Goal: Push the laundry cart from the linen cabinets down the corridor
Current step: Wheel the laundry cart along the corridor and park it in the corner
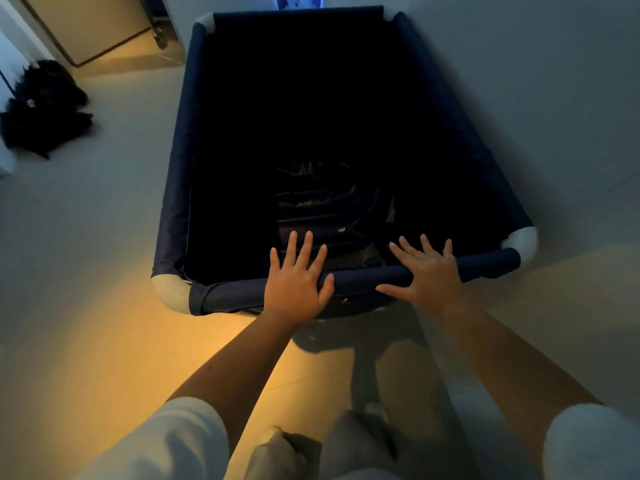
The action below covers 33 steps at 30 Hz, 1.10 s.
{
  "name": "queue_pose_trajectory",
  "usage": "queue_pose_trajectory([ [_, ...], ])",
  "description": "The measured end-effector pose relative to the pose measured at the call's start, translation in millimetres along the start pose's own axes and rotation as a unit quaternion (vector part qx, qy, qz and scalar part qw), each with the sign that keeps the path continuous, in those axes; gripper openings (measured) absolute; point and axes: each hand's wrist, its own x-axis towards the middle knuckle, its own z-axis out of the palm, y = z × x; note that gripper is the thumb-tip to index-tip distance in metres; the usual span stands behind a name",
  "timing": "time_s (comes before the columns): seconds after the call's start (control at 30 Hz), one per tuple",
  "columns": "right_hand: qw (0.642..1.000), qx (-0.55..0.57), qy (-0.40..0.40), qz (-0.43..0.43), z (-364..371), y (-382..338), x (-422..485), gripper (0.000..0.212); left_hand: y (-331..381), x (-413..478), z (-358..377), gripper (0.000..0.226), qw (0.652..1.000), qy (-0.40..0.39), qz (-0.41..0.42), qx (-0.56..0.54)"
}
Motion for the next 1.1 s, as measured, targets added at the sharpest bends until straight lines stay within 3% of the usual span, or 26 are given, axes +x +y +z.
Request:
queue_pose_trajectory([
  [0.33,0.998,0.018,-0.023,-0.059,-9,100,5,0.093,97,22,-3,0.055,0.998,-0.006,-0.057,0.012],
  [0.57,0.996,0.016,-0.022,-0.088,-5,105,-10,0.098,110,8,-10,0.053,0.993,-0.045,-0.096,0.053],
  [0.73,0.995,0.011,-0.029,-0.096,-4,110,-30,0.096,125,-10,-14,0.071,0.994,-0.043,-0.094,0.028],
  [1.1,0.995,0.021,-0.033,-0.087,-6,104,-100,0.088,149,-71,-7,0.064,0.996,-0.038,-0.072,0.019],
])
